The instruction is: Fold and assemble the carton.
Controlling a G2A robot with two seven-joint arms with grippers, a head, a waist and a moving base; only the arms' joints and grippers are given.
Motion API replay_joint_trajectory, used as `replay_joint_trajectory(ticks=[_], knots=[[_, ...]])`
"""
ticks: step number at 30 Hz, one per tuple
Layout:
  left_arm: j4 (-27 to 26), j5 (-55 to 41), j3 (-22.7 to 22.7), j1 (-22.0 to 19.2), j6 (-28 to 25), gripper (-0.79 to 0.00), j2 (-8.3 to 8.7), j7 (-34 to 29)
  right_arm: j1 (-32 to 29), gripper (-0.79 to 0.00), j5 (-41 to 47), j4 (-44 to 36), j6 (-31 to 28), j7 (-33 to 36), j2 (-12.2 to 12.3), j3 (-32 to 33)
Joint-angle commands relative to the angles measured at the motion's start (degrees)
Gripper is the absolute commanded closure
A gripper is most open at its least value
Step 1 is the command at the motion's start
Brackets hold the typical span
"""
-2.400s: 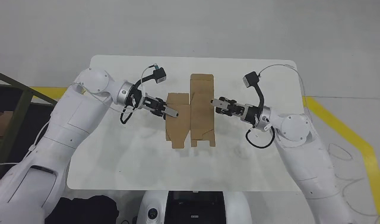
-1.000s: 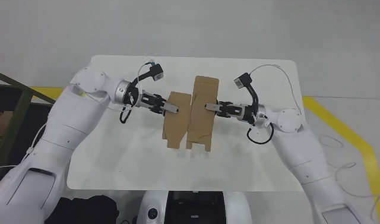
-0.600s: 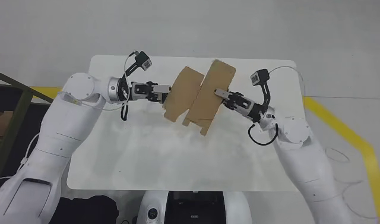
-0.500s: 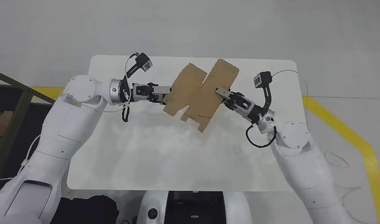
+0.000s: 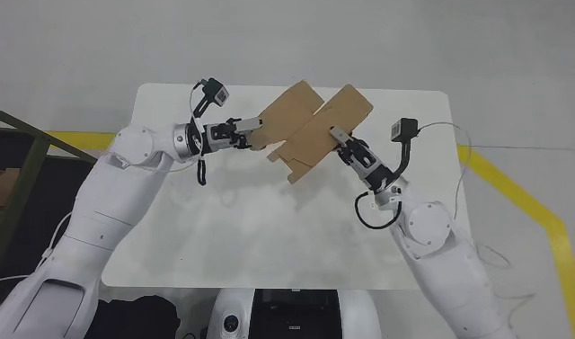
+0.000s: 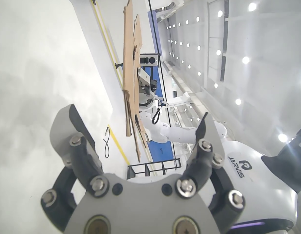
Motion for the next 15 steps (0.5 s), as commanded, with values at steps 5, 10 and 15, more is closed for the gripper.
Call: replay_joint_trajectory(ticks=[5, 10, 15], knots=[[1.2, -1.3, 2.0, -0.2, -1.6, -0.785, -1.08, 1.7, 0.3, 0.0, -0.3, 1.2, -1.0, -2.9, -0.6, -1.4], [2.7, -0.6, 3.1, -1.0, -2.9, -0.785, -1.87, 3.2, 0.8, 0.0, -0.6, 1.9, -1.4, -4.6, -1.1, -2.3], [3.7, -0.7, 3.5, -1.5, -3.3, -0.785, -2.47, 3.7, 1.0, 0.0, -1.3, 2.1, -1.4, -5.6, -1.5, -3.0]])
